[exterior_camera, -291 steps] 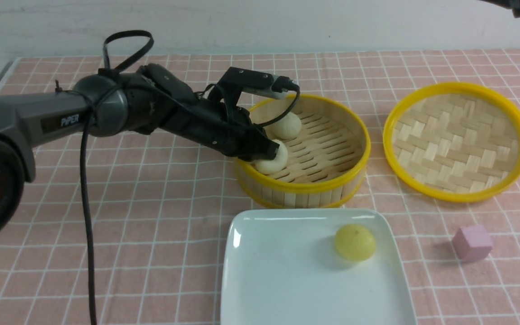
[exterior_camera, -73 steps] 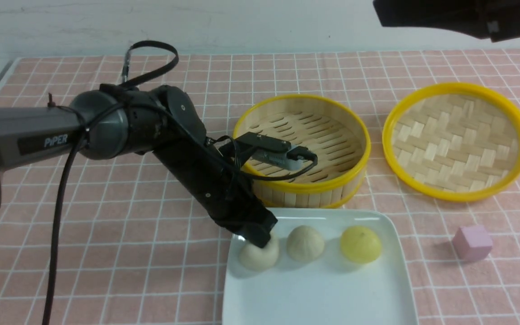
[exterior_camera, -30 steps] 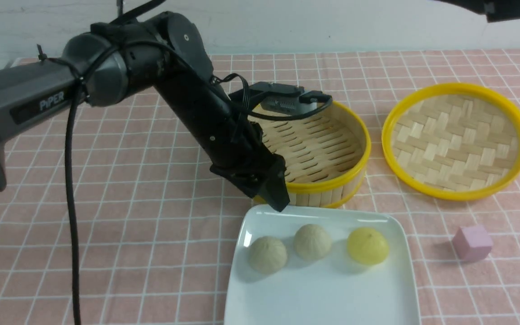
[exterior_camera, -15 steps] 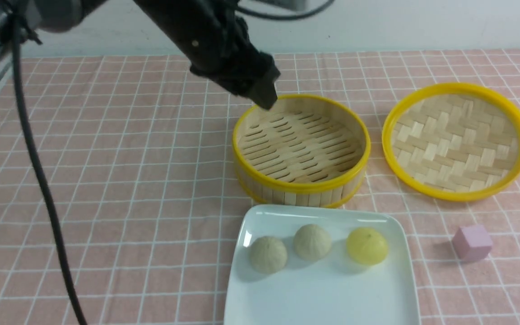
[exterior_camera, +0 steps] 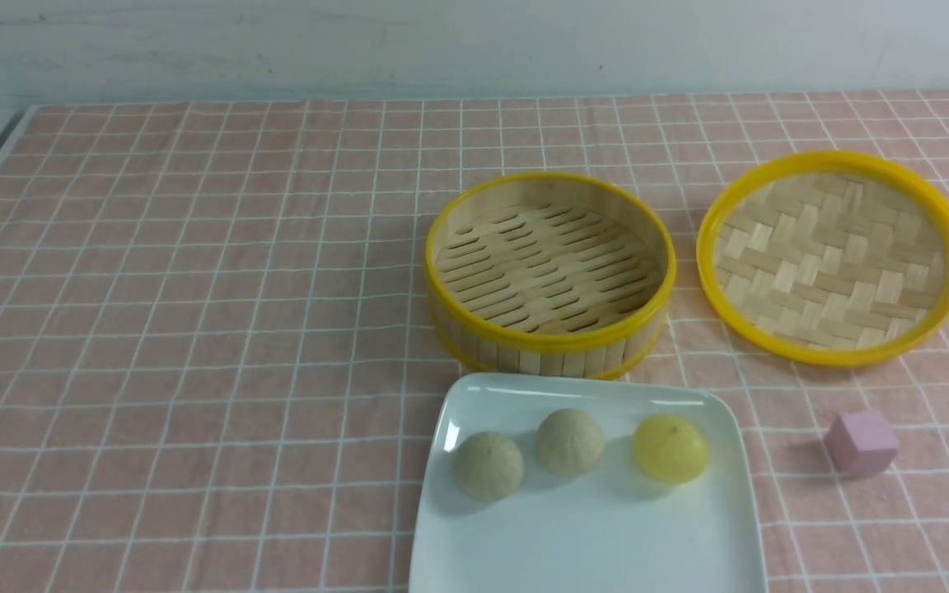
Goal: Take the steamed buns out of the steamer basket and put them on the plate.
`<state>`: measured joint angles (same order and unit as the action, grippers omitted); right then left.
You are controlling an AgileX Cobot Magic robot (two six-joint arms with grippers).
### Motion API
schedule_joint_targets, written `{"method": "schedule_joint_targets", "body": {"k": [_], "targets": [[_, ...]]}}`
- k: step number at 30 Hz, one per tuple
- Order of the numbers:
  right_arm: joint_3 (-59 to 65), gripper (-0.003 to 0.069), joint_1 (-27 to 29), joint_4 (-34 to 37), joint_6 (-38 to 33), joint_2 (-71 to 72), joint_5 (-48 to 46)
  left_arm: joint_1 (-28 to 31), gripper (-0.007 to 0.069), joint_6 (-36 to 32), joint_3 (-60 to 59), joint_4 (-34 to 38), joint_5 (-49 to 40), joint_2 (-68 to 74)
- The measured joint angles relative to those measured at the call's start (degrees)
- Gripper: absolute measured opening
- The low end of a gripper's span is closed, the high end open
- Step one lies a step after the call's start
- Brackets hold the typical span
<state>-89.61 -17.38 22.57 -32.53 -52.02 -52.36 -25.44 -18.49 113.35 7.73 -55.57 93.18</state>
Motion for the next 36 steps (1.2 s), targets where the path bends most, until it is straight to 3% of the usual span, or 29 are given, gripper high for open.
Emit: {"method": "schedule_joint_targets", "body": {"k": [8,13,21,28,36], "targets": [[2.1,0.044,0.0,-1.4,2.5,10.9,-7.0,0.0,0.0472,0.0,0.0,-0.1,0.3,-1.1],[13.1,0.044,0.0,-2.3,4.2,17.9,-5.8,0.0,0.0456,0.0,0.0,-0.1,0.6,-1.2],[38.4,0.044,0.0,-2.1,4.9,28.1,9.8,0.0,0.0442,0.0,0.0,2.3,0.7,-1.2],[57.6,0.044,0.0,3.4,7.3,32.3,24.7,0.0,0.0442,0.0,0.0,3.4,0.7,-1.2],[66.5,0.044,0.0,5.3,7.6,32.3,27.7,0.0,0.0442,0.0,0.0,4.4,0.7,-1.2]]}}
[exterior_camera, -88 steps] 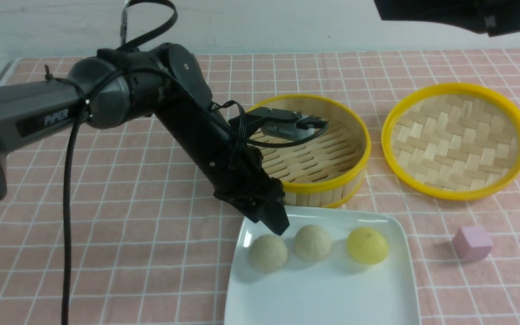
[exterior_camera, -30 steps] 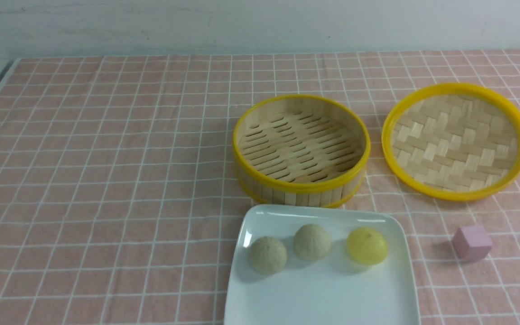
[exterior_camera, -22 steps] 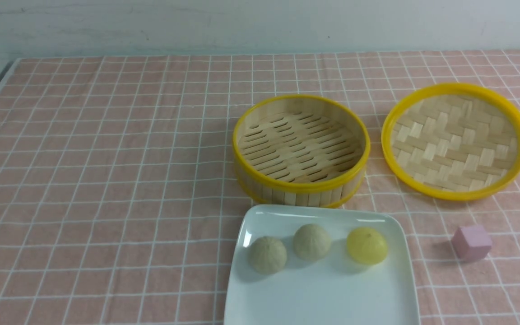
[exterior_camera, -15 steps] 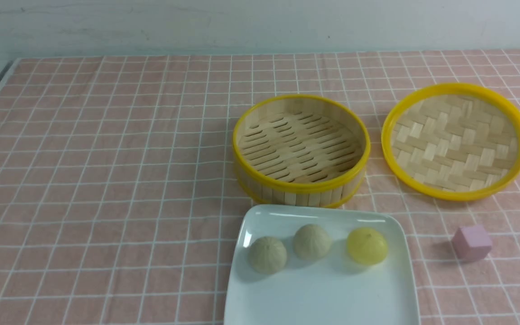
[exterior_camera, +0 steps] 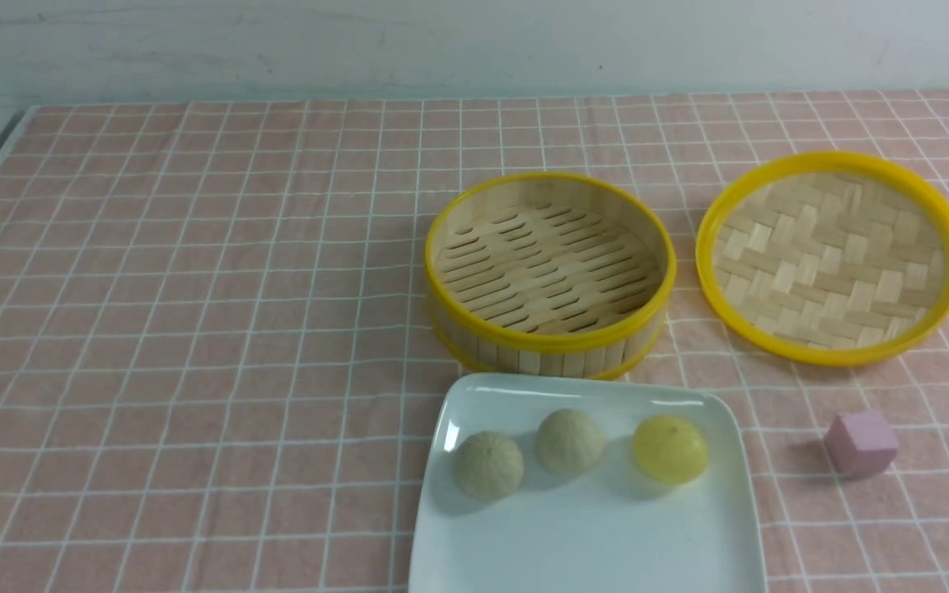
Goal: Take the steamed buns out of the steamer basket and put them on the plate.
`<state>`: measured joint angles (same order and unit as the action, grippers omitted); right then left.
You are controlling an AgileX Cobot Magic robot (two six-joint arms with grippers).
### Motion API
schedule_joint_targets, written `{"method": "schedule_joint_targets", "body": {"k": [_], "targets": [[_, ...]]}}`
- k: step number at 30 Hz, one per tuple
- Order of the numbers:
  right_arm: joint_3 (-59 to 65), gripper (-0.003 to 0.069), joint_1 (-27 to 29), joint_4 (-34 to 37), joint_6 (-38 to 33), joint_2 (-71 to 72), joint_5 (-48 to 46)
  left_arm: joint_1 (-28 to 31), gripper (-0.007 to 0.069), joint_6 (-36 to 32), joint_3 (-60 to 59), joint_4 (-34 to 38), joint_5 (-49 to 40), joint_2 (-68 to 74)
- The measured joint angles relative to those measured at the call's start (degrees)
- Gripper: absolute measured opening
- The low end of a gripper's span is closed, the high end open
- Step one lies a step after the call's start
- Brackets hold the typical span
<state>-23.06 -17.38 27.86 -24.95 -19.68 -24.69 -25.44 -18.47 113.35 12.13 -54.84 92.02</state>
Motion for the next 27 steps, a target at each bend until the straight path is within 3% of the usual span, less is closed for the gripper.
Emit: {"method": "schedule_joint_targets", "body": {"k": [11,27], "targets": [[3.7,0.0421,0.0,-7.3,0.0,0.1,-1.1,0.0,0.0442,0.0,0.0,0.1,0.0,0.0],[3.8,0.0228,0.0,-10.6,0.0,0.1,-10.9,0.0,0.0442,0.0,0.0,0.3,1.4,0.0]]}}
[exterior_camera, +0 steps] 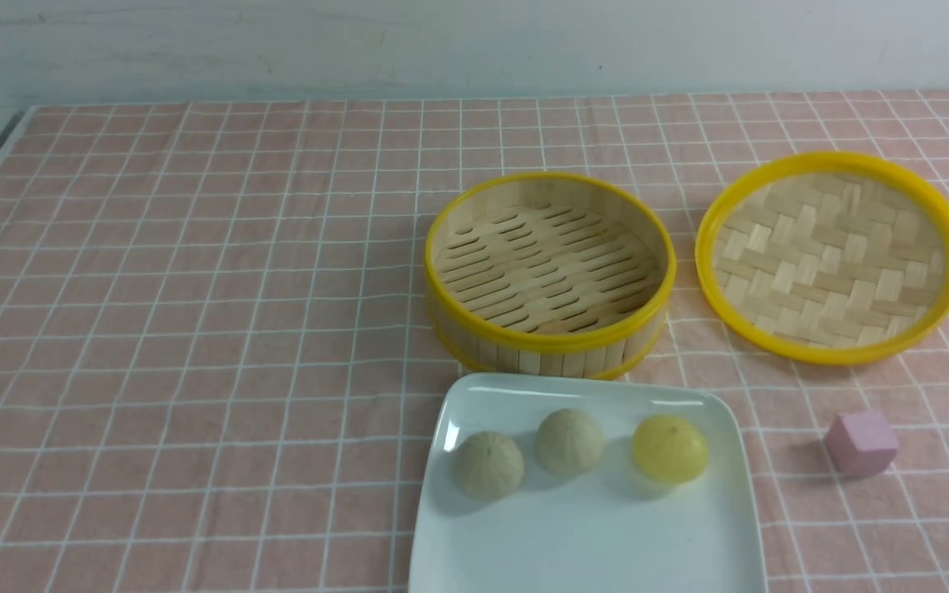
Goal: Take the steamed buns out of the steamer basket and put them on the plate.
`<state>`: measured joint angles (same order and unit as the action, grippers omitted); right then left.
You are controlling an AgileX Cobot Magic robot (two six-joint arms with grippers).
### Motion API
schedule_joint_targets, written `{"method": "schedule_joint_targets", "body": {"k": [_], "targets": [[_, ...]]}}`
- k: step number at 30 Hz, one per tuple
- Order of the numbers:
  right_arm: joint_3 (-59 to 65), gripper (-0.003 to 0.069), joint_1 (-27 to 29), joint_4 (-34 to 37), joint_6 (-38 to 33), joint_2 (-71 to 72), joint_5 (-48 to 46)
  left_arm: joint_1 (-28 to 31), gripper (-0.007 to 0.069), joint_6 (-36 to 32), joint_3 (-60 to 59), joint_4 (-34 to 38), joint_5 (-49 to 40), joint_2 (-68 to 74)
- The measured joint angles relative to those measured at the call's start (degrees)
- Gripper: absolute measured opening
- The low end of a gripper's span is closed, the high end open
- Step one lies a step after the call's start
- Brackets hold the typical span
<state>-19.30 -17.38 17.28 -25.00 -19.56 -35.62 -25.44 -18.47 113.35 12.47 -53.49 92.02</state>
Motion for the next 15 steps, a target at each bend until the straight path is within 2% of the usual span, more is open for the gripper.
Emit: {"method": "schedule_joint_targets", "body": {"k": [9,15], "targets": [[0.0,0.0207,0.0,-0.1,0.0,0.0,-3.7,0.0,0.0439,0.0,0.0,0.5,1.9,0.0],[0.0,0.0209,0.0,-0.3,0.0,0.0,-4.8,0.0,0.0435,0.0,0.0,4.0,2.5,0.0]]}}
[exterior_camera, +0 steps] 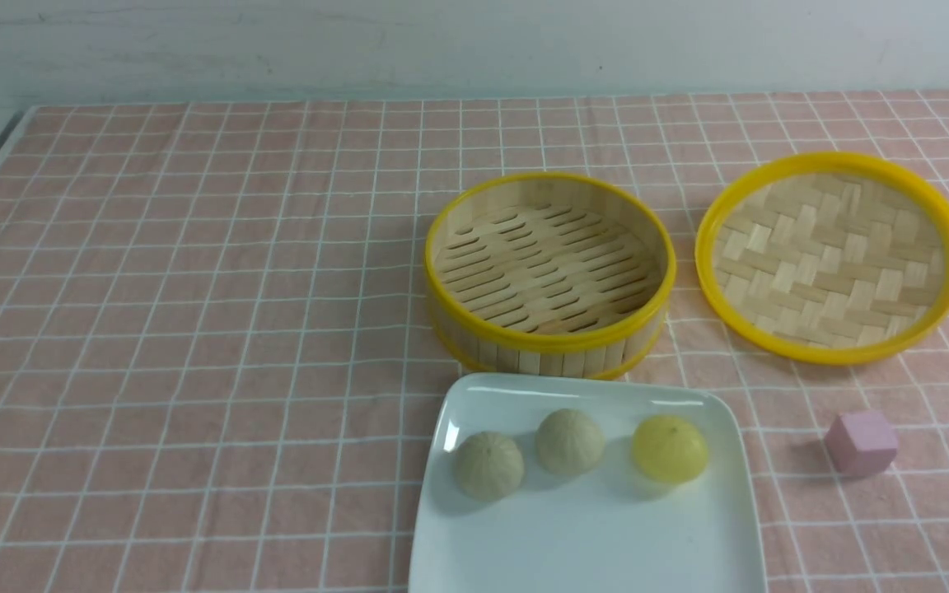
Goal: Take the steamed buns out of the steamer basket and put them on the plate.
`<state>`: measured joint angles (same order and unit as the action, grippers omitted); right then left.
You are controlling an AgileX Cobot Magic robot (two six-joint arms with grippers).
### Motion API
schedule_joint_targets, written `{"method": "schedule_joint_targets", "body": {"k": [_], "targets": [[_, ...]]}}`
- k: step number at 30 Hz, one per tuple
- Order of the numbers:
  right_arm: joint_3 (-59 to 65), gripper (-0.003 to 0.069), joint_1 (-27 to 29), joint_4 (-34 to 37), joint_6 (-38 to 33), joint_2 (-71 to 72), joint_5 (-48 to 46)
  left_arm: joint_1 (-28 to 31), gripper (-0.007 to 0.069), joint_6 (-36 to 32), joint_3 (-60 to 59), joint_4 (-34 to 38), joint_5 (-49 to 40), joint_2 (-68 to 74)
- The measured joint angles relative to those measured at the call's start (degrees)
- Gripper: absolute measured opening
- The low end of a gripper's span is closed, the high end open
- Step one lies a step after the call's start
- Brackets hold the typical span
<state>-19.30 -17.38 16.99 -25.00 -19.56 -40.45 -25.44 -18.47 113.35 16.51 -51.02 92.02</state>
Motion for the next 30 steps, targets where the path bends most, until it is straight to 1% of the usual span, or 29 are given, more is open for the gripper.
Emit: {"method": "schedule_joint_targets", "body": {"k": [13,17,21,22,23,24,25,26,27,30], "targets": [[0.0,0.0223,0.0,0.1,0.0,0.0,-0.2,0.0,0.0432,0.0,-0.1,-0.1,0.3,0.0],[0.0,0.023,0.0,0.1,0.0,0.0,-0.3,0.0,0.0432,0.0,-0.1,-4.1,0.5,0.1],[0.0,0.0236,0.0,0.1,0.0,0.0,-0.4,0.0,0.0432,3.6,-0.1,-10.0,-1.6,1.1],[0.0,0.0236,0.0,0.1,0.0,0.0,-0.4,0.0,0.0432,3.9,-0.1,-10.0,-1.8,1.1],[0.0,0.0236,0.0,0.1,0.0,0.0,-0.4,0.0,0.043,6.2,-0.9,-12.7,-2.7,1.3],[0.0,0.0236,0.0,0.1,0.0,0.0,-0.4,0.0,0.043,6.8,-1.1,-13.0,-2.8,1.3],[0.0,0.0236,0.0,0.0,0.0,0.0,-0.4,0.0,0.043,8.5,-2.7,-14.9,-2.9,1.1],[0.0,0.0236,0.0,0.0,0.0,0.1,-0.4,0.0,0.043,10.5,-5.1,-16.5,-1.8,0.6],[0.0,0.0236,0.0,0.0,0.0,0.1,-0.4,0.0,0.043,11.0,-5.5,-16.9,-1.3,0.5],[0.0,0.0236,0.0,0.0,0.0,0.1,-0.4,0.0,0.043,15.4,-15.0,-21.0,4.7,-2.3]]}}
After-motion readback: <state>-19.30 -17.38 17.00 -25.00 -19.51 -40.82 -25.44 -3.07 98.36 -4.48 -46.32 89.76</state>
